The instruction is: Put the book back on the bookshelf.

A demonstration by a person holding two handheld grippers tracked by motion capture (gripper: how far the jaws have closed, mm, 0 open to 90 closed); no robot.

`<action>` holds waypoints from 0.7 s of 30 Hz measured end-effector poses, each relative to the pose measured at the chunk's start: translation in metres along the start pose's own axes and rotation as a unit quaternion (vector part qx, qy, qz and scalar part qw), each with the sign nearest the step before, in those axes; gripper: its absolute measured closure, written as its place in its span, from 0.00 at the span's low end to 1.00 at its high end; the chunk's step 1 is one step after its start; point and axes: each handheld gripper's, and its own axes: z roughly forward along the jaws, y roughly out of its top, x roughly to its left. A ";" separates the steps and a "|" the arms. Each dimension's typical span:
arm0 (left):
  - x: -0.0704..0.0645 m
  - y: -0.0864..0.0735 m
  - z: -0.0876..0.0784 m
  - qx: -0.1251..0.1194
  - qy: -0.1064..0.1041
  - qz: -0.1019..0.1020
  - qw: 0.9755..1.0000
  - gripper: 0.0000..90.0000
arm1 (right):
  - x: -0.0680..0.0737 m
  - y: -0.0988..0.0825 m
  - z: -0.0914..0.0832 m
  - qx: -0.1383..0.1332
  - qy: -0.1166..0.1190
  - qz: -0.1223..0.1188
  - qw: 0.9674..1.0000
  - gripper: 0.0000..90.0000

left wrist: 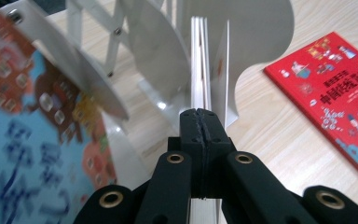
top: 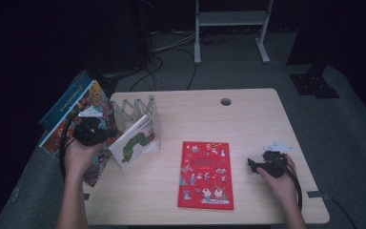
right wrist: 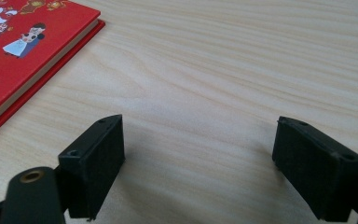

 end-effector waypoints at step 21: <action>-0.001 -0.045 0.006 0.036 0.025 -0.027 0.999 1.00 | 0.000 0.000 0.000 0.000 0.000 0.001 1.000 0.18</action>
